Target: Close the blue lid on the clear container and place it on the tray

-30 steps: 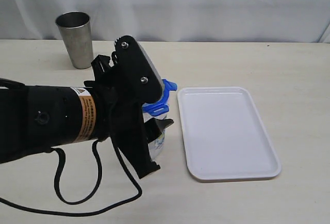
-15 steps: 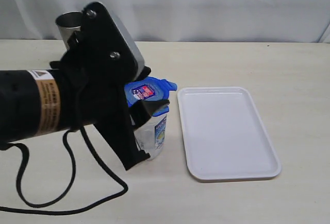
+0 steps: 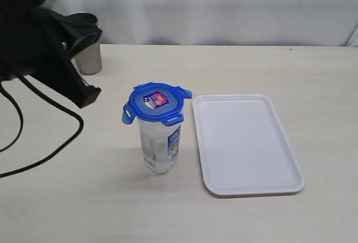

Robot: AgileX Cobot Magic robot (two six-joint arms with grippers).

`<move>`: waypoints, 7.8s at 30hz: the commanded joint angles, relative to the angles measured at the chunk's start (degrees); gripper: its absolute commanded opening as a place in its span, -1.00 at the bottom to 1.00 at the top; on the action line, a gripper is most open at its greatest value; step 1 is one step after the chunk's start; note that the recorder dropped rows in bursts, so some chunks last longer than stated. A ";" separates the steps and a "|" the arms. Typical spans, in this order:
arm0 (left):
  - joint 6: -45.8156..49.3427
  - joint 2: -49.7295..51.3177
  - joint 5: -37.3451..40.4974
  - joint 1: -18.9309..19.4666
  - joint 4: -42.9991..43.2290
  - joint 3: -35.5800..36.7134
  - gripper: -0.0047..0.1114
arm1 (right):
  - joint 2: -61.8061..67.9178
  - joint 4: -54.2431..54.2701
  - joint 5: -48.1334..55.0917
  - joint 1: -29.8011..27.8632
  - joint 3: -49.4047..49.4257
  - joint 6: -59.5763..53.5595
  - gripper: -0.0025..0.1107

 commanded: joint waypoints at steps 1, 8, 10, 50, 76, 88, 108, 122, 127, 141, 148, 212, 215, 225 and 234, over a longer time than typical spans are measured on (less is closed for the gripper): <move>-0.84 -0.23 -17.03 12.43 -0.13 4.82 -0.92 | -0.25 0.23 -0.74 0.12 0.09 -0.15 -0.88; 0.83 16.42 -65.54 37.91 1.57 13.50 -0.92 | -0.25 0.24 -0.74 0.12 0.09 -0.26 -0.88; 3.93 25.01 -78.06 40.14 4.78 13.39 -0.92 | -0.25 -2.50 -4.42 0.12 0.09 -2.33 -0.88; 5.58 41.95 -77.21 35.80 17.73 7.12 -0.92 | 83.85 -78.31 -63.73 -0.27 -39.67 71.09 -0.88; 4.18 41.95 -78.11 35.80 22.34 6.68 -0.92 | 101.98 -101.12 -90.26 2.76 -53.80 68.84 -0.88; 5.43 41.95 -78.11 33.46 20.84 6.68 -0.92 | 101.98 -99.82 -90.26 2.81 -53.80 69.25 -0.88; 4.11 41.95 -78.11 33.46 22.61 6.68 -0.92 | 101.98 -97.65 -87.91 2.81 -53.80 69.25 -0.88; 2.47 41.95 -78.11 33.46 25.09 6.68 -0.92 | 101.98 -96.98 -87.76 2.81 -53.80 68.84 -0.88; 1.96 41.95 -78.11 33.46 25.58 6.68 -0.92 | 101.98 -96.86 -87.76 2.81 -53.80 68.84 -0.88; 1.96 41.95 -78.11 33.46 26.01 6.68 -0.92 | 101.98 -95.53 -87.76 2.81 -53.80 68.56 -0.88; 1.96 41.06 -78.11 33.46 21.26 6.68 -0.92 | 101.98 -95.27 -85.68 2.81 -53.80 67.94 -0.88; 2.47 40.79 -74.07 31.76 17.88 6.68 -0.92 | 96.24 -101.81 -50.59 25.93 -58.85 93.85 -0.87; 2.47 40.79 -74.07 31.76 17.88 6.68 -0.92 | 96.24 -101.81 -50.59 25.93 -58.85 93.85 -0.87; 2.60 40.79 -74.07 31.76 17.63 6.68 -0.92 | 96.24 -101.81 -50.62 25.93 -58.22 92.73 -0.87; 2.60 40.79 -74.18 31.76 17.64 6.68 -0.92 | 96.24 -101.81 -49.08 25.93 -57.56 92.14 -0.87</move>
